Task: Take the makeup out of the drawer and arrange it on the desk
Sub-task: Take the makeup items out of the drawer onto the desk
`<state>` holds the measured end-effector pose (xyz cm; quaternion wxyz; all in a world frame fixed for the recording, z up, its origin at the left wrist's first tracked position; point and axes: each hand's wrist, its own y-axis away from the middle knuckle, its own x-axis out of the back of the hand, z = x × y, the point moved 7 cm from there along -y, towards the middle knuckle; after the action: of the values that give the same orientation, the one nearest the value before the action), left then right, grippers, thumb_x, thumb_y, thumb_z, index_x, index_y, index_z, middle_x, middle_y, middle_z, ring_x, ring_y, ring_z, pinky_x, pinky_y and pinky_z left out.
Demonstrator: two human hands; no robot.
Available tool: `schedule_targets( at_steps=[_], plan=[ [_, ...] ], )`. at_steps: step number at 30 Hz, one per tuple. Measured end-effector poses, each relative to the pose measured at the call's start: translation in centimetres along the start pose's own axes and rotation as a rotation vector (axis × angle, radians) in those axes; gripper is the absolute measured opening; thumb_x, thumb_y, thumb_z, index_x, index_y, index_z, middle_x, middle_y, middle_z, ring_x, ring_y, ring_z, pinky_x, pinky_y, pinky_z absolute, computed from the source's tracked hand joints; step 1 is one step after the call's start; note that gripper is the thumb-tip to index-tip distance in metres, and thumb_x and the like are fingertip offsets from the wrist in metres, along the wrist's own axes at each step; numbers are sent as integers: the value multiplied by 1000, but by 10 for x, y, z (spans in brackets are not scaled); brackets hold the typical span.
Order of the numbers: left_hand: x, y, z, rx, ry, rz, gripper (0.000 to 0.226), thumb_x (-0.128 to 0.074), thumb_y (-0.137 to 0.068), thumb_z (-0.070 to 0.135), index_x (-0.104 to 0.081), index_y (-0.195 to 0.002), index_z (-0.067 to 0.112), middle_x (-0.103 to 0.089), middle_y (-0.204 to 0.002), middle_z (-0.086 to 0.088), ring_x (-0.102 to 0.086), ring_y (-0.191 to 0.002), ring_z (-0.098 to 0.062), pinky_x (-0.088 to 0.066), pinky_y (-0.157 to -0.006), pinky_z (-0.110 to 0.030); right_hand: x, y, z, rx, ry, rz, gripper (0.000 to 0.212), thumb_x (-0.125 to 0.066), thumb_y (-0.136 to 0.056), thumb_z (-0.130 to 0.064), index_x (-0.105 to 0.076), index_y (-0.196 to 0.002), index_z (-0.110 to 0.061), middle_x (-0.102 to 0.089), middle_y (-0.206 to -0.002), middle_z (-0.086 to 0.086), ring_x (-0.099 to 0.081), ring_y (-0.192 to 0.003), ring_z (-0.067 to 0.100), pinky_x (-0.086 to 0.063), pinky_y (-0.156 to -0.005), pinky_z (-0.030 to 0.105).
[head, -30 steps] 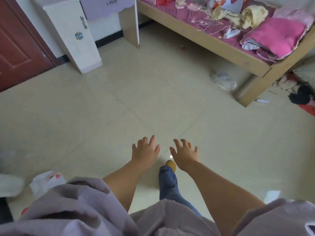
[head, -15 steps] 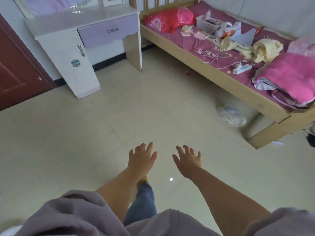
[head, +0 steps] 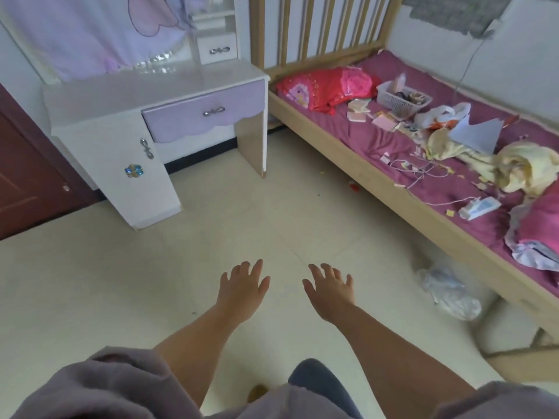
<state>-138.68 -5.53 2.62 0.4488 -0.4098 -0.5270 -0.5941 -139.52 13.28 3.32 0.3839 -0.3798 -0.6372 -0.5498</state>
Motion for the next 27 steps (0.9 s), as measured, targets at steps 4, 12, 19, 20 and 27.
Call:
schedule_targets(
  at_steps=[4,12,19,20,27],
  plan=[
    [17,-84,-15,47,30,38,76,-1,-84,54,-37,-142,21,-51,-133,-9,-52,-117,-28,-39,-97,-43,30,-91,-4,32,33,-24,52,-17,-100,-47,-15,-148,-29,-20,-155,1,-22,-141,22,-14,-115,48],
    [72,-270,-44,165,29,25,63,-5,-95,52,-18,-149,21,-36,-145,-7,-40,-128,-24,-34,-105,-38,122,-296,-15,196,137,13,51,-17,-100,-46,-17,-147,-28,-23,-153,2,-26,-139,22,-18,-114,47],
    [108,-389,-83,273,171,4,54,-20,-100,45,-18,-149,21,-40,-144,-7,-43,-126,-24,-38,-102,-37,179,-444,-55,318,198,-46,49,-19,-101,-44,-25,-144,-22,-40,-141,5,-41,-125,23,-38,-97,37],
    [111,-403,-95,296,177,-2,54,-20,-100,45,-18,-149,21,-42,-142,-8,-44,-125,-25,-39,-101,-37,183,-462,-68,344,201,-46,49,-19,-101,-44,-27,-143,-21,-42,-139,5,-43,-123,24,-39,-95,37],
    [124,-522,-192,413,298,-96,47,-23,-101,42,-36,-138,16,-51,-128,-7,-51,-114,-25,-44,-93,-37,204,-598,-162,418,164,-102,47,-20,-101,-45,-39,-135,-17,-52,-125,6,-51,-113,24,-43,-90,37]
  ],
)
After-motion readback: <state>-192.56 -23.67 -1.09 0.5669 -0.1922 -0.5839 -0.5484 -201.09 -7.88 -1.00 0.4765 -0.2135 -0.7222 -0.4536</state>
